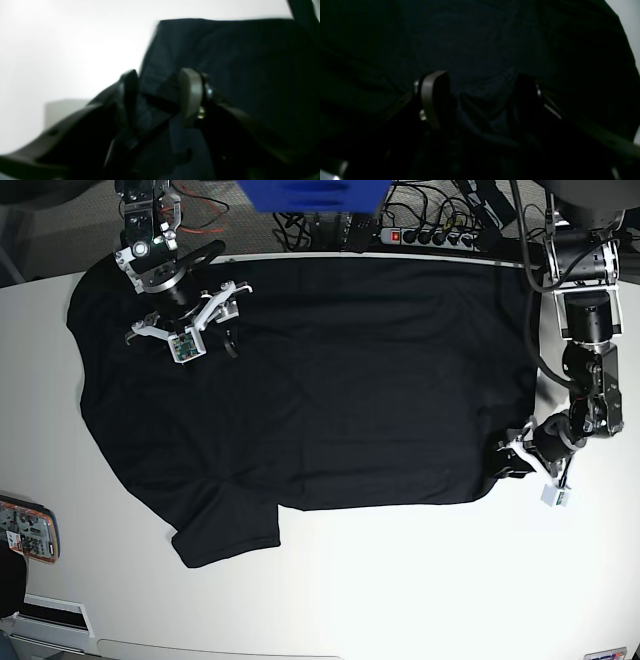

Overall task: Fold the T-shirt properly
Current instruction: 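Grasp the hem corner with the left gripper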

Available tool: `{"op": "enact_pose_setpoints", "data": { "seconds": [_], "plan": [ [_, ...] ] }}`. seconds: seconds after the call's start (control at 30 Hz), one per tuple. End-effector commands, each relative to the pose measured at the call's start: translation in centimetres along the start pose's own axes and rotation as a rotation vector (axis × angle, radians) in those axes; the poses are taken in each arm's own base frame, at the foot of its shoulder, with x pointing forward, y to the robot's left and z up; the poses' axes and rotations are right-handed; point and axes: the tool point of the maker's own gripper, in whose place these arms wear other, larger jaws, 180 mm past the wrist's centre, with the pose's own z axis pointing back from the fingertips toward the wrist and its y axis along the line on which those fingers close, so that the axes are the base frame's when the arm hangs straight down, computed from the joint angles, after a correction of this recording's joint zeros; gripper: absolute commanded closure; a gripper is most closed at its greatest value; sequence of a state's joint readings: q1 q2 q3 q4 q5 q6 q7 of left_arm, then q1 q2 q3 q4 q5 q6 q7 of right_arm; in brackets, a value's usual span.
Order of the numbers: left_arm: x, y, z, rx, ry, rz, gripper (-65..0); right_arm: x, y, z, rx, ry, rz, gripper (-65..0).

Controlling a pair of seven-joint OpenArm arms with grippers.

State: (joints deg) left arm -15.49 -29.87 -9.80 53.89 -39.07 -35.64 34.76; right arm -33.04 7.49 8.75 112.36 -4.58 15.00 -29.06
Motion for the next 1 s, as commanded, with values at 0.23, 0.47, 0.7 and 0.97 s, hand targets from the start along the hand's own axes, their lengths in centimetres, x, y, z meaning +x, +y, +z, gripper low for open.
{"op": "enact_pose_setpoints", "data": {
  "seconds": [0.23, 0.47, 0.7, 0.97],
  "plan": [
    [0.9, 1.4, 0.2, 0.081, 0.024, -0.122, -26.9, 1.2, -0.2, 0.2, -0.004, -0.045, 0.000, -40.0],
    [1.0, 1.8, 0.4, 0.102, 0.039, -0.149, -29.3, 1.2, -0.1, 0.2, -0.003, -0.045, 0.000, -40.0],
    [1.9, 2.9, 0.4, 0.166, 0.081, -0.242, -29.4, 1.2, -0.1, 0.2, -0.003, -0.045, 0.000, -40.0],
    [2.0, 2.0, -0.3, 0.147, 0.070, -0.234, -18.3, 1.2, -0.1, 0.2, -0.003, -0.045, 0.000, -40.0]
  ]
}}
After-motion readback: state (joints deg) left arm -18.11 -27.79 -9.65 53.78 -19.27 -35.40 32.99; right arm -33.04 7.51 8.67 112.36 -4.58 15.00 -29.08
